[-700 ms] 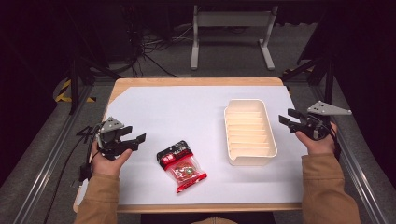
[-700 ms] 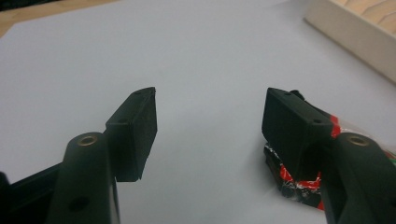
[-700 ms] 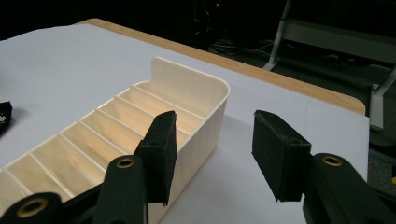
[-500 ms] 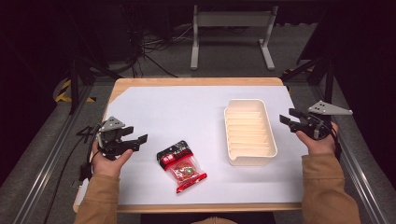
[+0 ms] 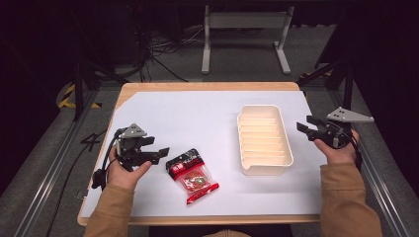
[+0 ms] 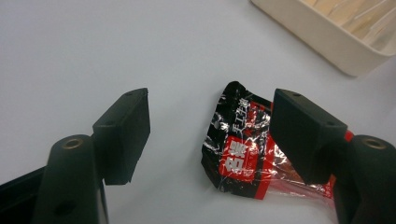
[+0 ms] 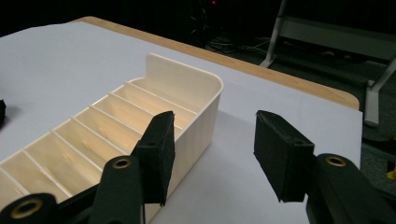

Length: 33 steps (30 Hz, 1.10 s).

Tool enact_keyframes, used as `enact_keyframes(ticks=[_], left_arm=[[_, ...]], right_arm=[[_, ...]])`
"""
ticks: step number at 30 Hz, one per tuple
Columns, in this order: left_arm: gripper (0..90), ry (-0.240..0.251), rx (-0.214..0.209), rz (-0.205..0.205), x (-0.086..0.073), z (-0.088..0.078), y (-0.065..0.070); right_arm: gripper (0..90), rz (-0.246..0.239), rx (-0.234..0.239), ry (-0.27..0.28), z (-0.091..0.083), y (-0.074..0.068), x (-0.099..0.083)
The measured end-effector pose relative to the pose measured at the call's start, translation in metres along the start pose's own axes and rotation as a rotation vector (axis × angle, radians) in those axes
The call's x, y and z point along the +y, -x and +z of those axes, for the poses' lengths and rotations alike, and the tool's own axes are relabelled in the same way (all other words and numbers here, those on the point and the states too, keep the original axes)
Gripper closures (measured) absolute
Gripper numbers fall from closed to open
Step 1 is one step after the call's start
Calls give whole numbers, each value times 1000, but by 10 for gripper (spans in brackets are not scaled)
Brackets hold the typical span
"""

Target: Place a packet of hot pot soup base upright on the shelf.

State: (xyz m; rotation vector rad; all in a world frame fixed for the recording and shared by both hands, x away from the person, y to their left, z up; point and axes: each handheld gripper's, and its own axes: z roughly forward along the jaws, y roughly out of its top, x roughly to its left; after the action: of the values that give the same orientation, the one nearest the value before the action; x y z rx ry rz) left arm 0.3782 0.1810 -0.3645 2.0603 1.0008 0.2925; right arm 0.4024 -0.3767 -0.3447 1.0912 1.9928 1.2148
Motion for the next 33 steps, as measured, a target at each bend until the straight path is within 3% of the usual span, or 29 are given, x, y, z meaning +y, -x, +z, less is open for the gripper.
enact_keyframes(ticks=[7, 16, 19, 24, 33], left_arm=[[339, -87, -20, 15, -1, 16, 6], [372, -193, -39, 3, -9, 33, 0], [402, -230, -71, -34, -12, 38, -2], [422, -244, -84, -64, -15, 41, -6], [484, -268, -159, -139, -22, 52, -14]], right_arm=[[476, -5, -1, -5, 1, 1, 0], [441, -9, 22, -18, 7, -2, 0], [435, -3, 24, -16, 6, -1, 1], [430, -6, 26, -23, 8, -2, 0], [423, -18, 30, -42, 11, -6, 0]])
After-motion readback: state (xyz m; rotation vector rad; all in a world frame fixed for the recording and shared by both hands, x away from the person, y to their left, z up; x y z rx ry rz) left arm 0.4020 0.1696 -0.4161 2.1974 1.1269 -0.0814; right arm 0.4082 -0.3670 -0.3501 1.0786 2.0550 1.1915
